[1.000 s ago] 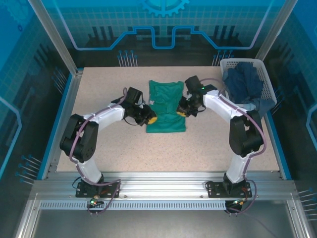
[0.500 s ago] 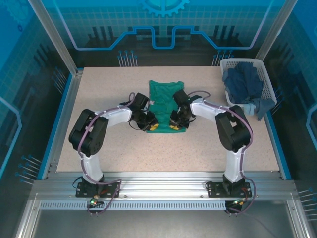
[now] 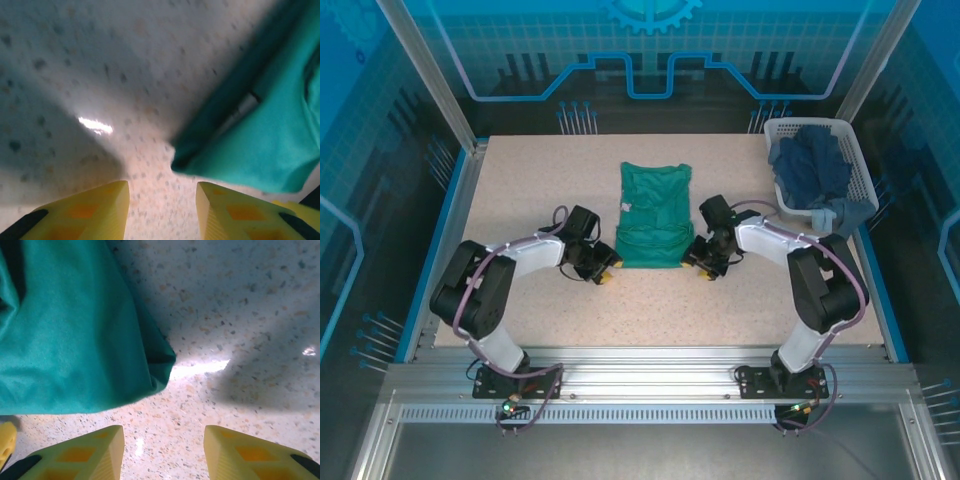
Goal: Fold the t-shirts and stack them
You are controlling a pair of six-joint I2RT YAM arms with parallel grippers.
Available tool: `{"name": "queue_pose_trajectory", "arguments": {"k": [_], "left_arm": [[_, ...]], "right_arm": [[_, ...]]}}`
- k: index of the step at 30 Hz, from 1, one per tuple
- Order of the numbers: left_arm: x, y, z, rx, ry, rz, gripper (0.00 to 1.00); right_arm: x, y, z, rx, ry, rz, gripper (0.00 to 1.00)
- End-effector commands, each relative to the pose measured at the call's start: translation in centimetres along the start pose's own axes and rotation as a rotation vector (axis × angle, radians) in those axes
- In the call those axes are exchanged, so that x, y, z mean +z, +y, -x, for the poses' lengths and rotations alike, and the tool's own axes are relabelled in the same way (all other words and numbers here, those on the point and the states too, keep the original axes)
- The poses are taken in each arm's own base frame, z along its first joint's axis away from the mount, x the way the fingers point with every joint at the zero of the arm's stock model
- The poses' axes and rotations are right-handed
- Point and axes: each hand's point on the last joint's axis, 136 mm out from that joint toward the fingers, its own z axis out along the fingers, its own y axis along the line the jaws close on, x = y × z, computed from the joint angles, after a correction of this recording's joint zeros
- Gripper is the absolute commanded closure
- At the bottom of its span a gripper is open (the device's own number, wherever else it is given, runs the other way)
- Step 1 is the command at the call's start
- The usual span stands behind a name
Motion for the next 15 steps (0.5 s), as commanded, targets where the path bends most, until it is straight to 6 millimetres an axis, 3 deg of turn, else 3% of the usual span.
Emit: {"name": "queue_pose_trajectory", "arguments": {"k": [1, 8, 15], "left_arm": [[0.4, -2.4, 1.1, -0.011, 0.000, -0.077, 0.58], [1.8, -3.6, 2.0, -0.012, 0.010, -0.092, 0.62], [2.0, -5.4, 2.8, 0.015, 0.002, -0.115, 0.68]], "right_arm": [[0.6, 0.8, 1.2, 0.013, 0.003, 0.027, 0.54], [1.9, 1.2, 2.3, 0.024, 0.021, 0.013, 0.56], [1.6, 1.7, 3.1, 0.012, 0.003, -0.007, 0.62]]}}
